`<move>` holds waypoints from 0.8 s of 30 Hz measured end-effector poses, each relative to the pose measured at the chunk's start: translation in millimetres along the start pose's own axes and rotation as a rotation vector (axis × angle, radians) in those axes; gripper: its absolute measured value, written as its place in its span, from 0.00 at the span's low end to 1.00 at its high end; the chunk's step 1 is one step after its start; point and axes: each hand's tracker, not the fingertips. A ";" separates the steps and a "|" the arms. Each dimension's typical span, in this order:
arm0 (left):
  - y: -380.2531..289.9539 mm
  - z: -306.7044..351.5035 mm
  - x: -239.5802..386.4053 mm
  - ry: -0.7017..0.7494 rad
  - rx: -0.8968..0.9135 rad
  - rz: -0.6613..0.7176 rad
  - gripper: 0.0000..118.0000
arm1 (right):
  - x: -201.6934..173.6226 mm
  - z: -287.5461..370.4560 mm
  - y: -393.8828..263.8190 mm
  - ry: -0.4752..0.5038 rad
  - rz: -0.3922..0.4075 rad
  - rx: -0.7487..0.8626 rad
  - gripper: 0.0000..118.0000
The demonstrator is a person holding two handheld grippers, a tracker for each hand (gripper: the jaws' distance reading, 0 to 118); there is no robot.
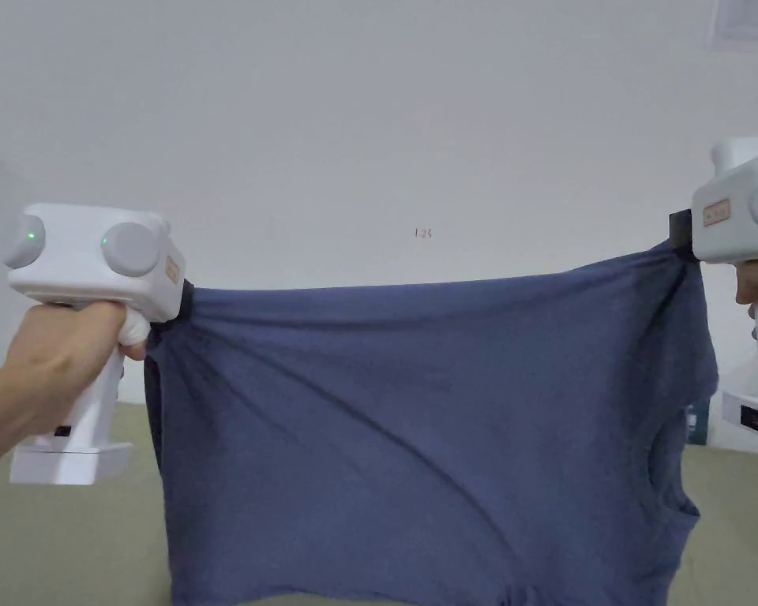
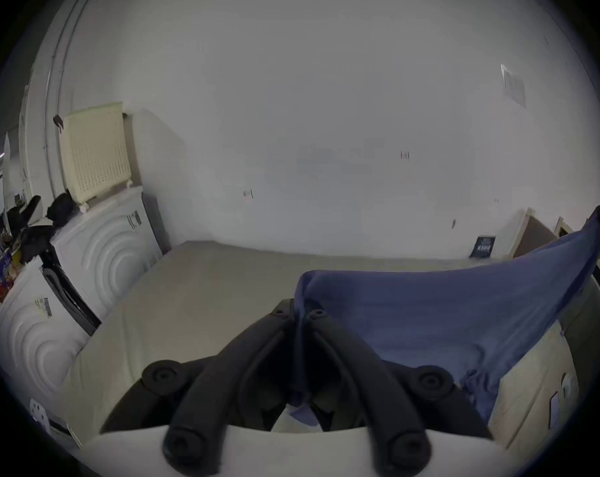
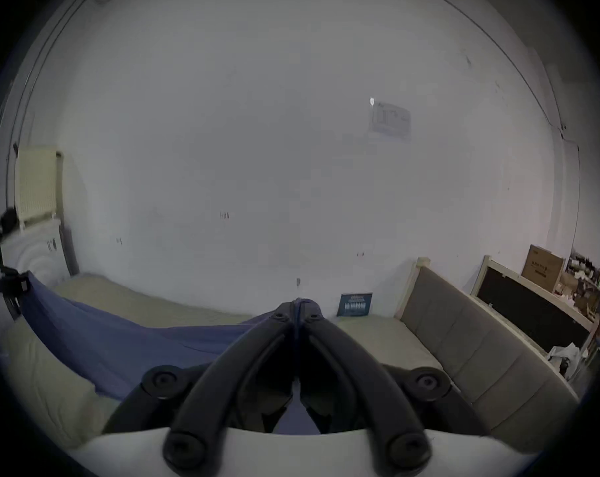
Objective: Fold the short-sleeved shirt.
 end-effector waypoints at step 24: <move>-382.2 173.2 -98.0 -0.140 -0.294 -0.072 0.04 | 35.5 350.5 -386.2 0.176 -0.175 -0.411 0.00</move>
